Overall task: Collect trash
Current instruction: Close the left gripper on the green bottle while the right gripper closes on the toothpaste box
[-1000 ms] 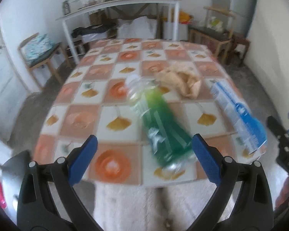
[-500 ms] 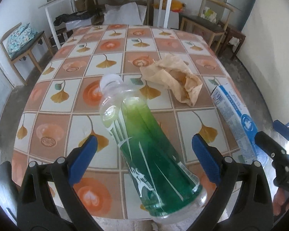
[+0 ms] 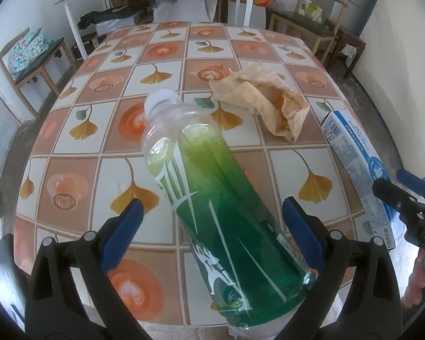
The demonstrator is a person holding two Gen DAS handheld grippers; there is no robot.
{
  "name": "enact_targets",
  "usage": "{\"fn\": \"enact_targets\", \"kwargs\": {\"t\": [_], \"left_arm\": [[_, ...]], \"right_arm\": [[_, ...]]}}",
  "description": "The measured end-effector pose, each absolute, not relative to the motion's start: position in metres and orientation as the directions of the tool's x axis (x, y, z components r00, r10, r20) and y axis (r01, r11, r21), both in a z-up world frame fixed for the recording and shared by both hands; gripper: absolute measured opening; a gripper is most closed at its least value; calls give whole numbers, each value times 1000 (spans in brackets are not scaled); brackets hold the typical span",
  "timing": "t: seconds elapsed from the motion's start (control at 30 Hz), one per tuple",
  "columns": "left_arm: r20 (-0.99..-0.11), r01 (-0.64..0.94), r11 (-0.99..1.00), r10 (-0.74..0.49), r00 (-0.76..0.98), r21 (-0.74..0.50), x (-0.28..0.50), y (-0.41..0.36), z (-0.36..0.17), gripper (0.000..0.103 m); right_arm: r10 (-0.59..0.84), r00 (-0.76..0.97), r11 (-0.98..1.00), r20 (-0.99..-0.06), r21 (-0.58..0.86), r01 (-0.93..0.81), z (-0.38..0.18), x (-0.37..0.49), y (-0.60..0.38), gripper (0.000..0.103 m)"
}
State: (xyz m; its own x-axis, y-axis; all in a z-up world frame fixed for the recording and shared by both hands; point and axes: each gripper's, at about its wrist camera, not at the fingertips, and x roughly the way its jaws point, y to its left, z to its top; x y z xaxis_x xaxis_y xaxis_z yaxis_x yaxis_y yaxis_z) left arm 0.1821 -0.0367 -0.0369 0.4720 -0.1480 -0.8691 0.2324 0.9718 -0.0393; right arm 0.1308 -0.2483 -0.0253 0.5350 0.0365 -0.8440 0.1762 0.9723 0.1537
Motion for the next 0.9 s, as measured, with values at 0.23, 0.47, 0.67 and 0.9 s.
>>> {"fn": "enact_targets", "kwargs": {"t": [0.23, 0.47, 0.67, 0.9], "left_arm": [[-882, 253, 965, -177, 436, -68, 179, -36, -39, 73], [-887, 285, 955, -200, 416, -82, 169, -26, -35, 64], [-904, 297, 944, -246, 351, -141, 161, -2, -33, 63], [-922, 299, 951, -188, 340, -83, 154, 18, -31, 63]], "right_arm": [[59, 501, 968, -863, 172, 181, -35, 135, -249, 69], [110, 489, 956, -865, 227, 187, -37, 132, -251, 51], [191, 467, 936, -863, 303, 177, -38, 125, -249, 47], [247, 430, 931, -868, 335, 143, -38, 118, -237, 47]]}}
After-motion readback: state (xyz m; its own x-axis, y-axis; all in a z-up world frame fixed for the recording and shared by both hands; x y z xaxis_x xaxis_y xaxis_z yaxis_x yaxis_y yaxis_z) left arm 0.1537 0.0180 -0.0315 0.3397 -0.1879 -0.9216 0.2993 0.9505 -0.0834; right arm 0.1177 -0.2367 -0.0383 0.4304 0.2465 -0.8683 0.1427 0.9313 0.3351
